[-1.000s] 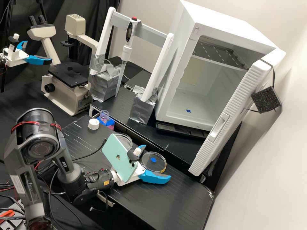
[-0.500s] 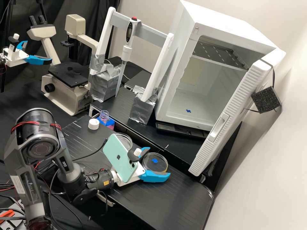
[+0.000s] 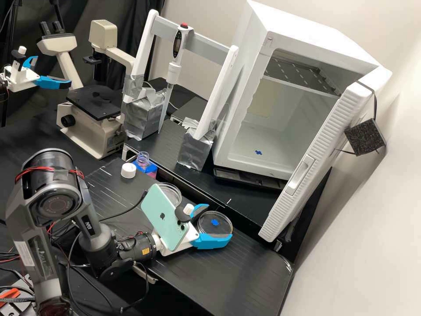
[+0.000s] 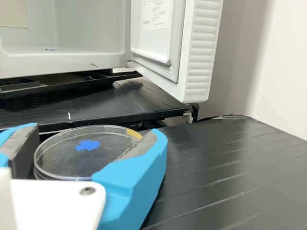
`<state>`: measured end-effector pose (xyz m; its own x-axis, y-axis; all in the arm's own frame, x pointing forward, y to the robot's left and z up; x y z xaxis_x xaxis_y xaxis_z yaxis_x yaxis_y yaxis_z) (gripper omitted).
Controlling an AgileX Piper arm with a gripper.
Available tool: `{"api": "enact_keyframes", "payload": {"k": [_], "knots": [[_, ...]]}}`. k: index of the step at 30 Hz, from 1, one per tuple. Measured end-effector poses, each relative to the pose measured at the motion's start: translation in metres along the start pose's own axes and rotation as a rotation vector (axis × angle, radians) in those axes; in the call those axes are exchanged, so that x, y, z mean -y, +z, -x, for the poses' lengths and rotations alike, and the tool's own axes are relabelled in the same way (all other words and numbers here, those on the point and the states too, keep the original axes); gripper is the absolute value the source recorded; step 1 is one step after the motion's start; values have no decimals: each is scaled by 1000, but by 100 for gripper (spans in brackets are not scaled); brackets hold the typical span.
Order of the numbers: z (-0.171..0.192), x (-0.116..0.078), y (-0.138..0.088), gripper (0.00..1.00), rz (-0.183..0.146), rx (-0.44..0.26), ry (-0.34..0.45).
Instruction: Close the lid
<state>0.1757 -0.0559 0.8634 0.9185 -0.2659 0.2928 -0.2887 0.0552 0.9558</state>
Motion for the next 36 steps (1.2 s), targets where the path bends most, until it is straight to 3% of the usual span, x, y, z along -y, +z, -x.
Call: {"api": "enact_keyframes", "payload": {"k": [10,13,19,25,29,36], "knots": [[5,-2,-2,0,-3,-6,-9],[14,-4,-6,0,-30,-28,-20],[29,-16,-23,0,-67,-142,15],[41,-24,-41,0,-80,-268,28],[47,-20,-50,0,-57,-341,-34],[52,-1,-62,0,21,-452,-213]]}}
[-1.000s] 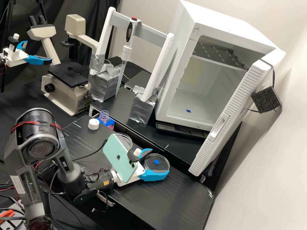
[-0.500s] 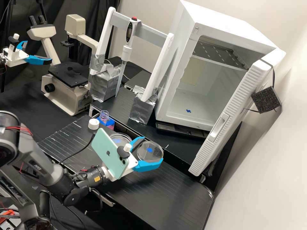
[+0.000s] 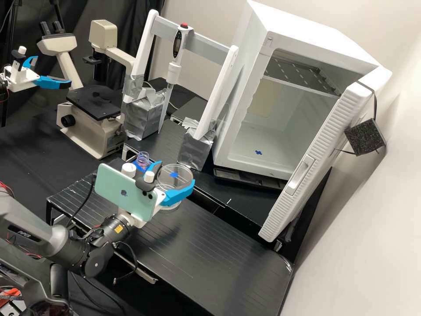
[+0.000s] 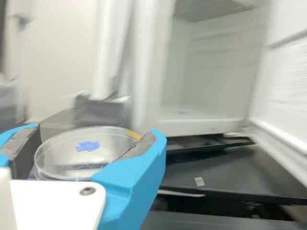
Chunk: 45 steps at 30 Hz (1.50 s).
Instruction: Close the lid
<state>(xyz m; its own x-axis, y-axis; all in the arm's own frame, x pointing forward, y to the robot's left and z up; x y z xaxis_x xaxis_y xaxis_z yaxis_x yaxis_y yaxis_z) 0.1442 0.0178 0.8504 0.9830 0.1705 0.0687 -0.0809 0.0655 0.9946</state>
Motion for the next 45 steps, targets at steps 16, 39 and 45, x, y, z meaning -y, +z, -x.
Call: {"api": "enact_keyframes", "payload": {"k": [16,39,45], "knots": [[-2,17,14,0,-5,39,-171],[6,11,23,0,23,69,-170],[7,11,24,100,16,74,-181]]}}
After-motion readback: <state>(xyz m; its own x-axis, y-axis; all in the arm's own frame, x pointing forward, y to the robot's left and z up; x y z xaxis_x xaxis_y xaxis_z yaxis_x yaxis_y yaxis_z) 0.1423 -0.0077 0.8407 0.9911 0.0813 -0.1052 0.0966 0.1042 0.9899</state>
